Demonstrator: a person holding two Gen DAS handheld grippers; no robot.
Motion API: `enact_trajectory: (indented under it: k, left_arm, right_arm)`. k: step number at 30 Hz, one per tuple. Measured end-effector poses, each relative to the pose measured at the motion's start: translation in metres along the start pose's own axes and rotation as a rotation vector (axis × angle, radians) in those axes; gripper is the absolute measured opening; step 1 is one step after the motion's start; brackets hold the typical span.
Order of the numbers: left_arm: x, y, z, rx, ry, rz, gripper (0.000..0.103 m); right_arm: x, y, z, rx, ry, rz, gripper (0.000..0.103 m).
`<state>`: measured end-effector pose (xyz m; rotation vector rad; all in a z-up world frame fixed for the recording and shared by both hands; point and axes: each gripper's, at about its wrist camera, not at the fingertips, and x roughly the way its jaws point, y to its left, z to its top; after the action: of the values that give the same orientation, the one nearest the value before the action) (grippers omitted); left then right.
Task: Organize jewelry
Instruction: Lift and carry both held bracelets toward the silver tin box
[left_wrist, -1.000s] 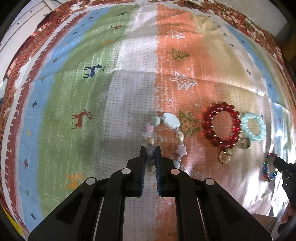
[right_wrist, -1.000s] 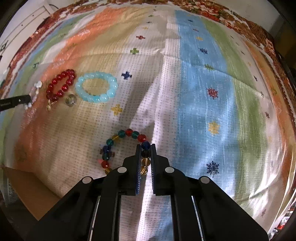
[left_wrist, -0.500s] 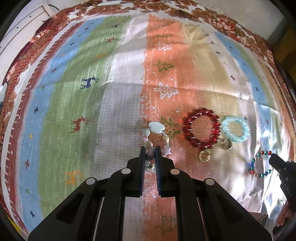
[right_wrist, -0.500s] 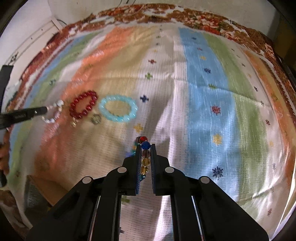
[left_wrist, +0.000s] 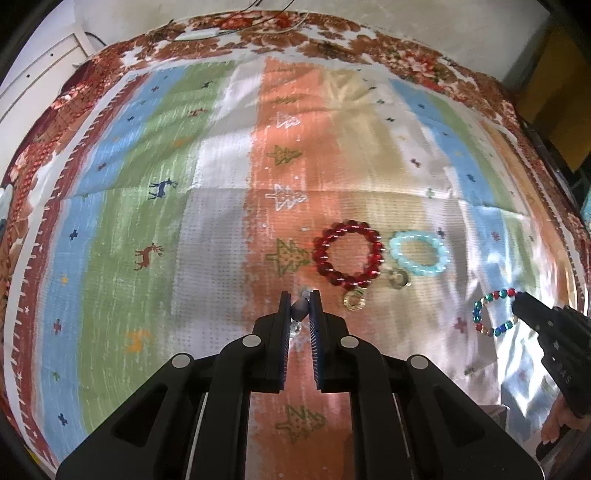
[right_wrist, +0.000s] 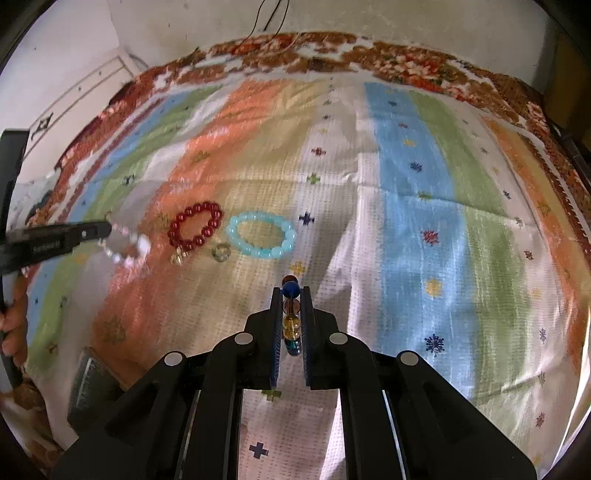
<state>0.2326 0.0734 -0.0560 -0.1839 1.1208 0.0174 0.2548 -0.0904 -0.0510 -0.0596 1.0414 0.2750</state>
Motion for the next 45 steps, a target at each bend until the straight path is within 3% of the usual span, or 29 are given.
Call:
enact_trajectory:
  k: [18,45]
  left_arm:
    - [-0.06,-0.035,-0.03,0.061,-0.102,-0.103,0.009]
    - [-0.097,-0.064,-0.071,0.161,-0.192,-0.133,0.01]
  right_arm:
    - [-0.033,0.014,-0.008,-0.029,-0.092,0.048,0.01]
    - [-0.081,0.051,-0.036,-0.16,-0.2,0.112,0.01]
